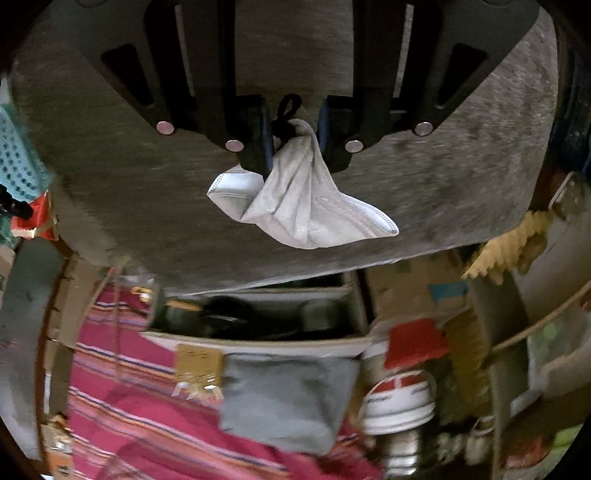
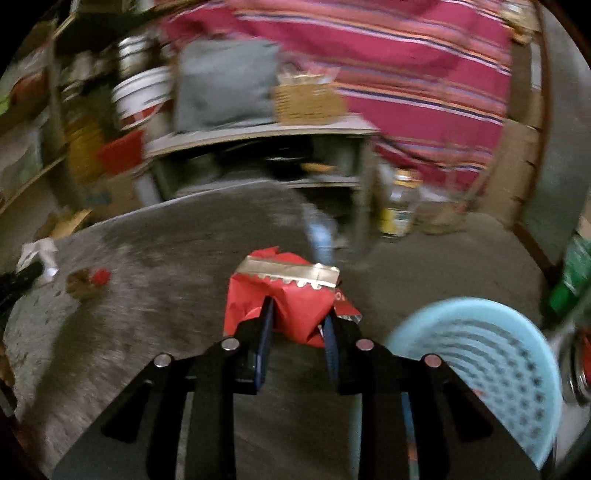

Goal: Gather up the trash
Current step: 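Carry the cloth and red wrapper over the basket and open both tools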

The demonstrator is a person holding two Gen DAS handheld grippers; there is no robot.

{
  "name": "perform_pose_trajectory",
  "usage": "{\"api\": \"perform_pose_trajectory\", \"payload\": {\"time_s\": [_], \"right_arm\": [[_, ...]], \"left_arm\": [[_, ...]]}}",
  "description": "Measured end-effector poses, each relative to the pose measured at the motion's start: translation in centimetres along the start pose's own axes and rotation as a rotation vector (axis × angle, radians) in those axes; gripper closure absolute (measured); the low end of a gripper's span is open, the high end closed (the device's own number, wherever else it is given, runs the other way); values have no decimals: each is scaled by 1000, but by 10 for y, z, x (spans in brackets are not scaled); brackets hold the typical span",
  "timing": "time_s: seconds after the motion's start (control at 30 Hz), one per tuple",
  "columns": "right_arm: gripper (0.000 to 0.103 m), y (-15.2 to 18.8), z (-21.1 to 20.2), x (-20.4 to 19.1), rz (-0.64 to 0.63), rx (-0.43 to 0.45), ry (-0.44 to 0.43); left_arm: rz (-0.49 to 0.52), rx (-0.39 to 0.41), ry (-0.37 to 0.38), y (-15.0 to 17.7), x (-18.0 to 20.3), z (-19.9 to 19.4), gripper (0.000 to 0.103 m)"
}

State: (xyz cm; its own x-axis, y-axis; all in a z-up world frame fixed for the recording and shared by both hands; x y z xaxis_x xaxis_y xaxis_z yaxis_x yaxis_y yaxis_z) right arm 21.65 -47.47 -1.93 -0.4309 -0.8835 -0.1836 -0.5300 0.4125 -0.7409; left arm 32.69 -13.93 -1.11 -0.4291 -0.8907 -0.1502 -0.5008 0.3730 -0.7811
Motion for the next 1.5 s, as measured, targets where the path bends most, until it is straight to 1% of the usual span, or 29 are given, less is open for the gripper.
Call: {"api": "perform_pose_trajectory", "payload": {"time_s": [0.07,0.13,0.23,0.37,0.4,0.43,0.53,0.7,0.8,0.87,0.97,1.03,1.07,1.1,1.13,1.17,1.2,1.23,1.27,1.33,1.37,1.5], "right_arm": [[77,-2,-18,33,28,29,39],[77,-1,-33,62,48,49,62],[77,5,-45,102,95,53,83],[77,12,-53,141,138,53,99],[77,15,-55,147,148,53,96],[77,17,-56,154,152,50,98],[77,22,-57,170,137,46,136],[77,24,-60,198,195,44,130],[77,27,-58,207,186,34,164],[77,27,-59,210,203,38,155],[77,28,-63,214,216,42,149],[77,29,-63,215,214,40,149],[77,29,-63,215,212,38,151],[77,30,-62,216,211,34,151],[77,30,-62,217,213,29,150],[77,30,-60,216,213,24,150],[77,31,-60,217,213,22,152],[77,32,-59,216,212,17,153],[77,31,-58,215,212,14,153],[77,31,-56,212,210,7,152],[77,31,-54,211,209,5,152],[76,32,-47,200,204,-19,136]], "left_arm": [[7,21,24,-6,22,-8,85],[33,44,44,-13,53,-14,85],[65,57,84,-18,98,-20,85],[104,67,145,-20,155,-24,85],[108,69,171,-19,173,-24,85],[105,68,188,-18,181,-24,85],[110,53,252,-15,219,-22,85],[184,61,297,-17,278,-22,85],[211,56,336,-19,310,-21,85],[225,59,355,-19,327,-22,85],[251,42,397,-17,352,-19,84],[269,28,419,-14,363,-18,76],[275,28,429,-13,367,-19,74],[280,29,428,-12,369,-20,64],[285,32,424,-13,369,-21,51],[287,40,416,-12,367,-23,45],[286,55,404,-13,364,-26,37],[285,66,396,-14,359,-29,33],[283,71,389,-14,355,-29,31],[280,73,376,-16,343,-30,22],[279,70,371,-15,338,-30,20],[264,76,319,-16,311,-32,17]]}}
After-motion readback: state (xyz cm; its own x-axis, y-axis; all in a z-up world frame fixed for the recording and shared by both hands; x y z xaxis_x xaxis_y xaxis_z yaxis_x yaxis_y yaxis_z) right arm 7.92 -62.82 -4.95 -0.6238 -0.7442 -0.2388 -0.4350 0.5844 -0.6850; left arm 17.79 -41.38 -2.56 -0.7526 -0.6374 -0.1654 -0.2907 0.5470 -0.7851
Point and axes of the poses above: each gripper's, at about its wrist camera, not at the fingertips, and z roughly the way its jaws point, x to its right, y to its underside, the point moved 4 cm from there along z, roughly the way its jaws point, and after that the axes turned 9 degrees about z, right-handed, at the moved point
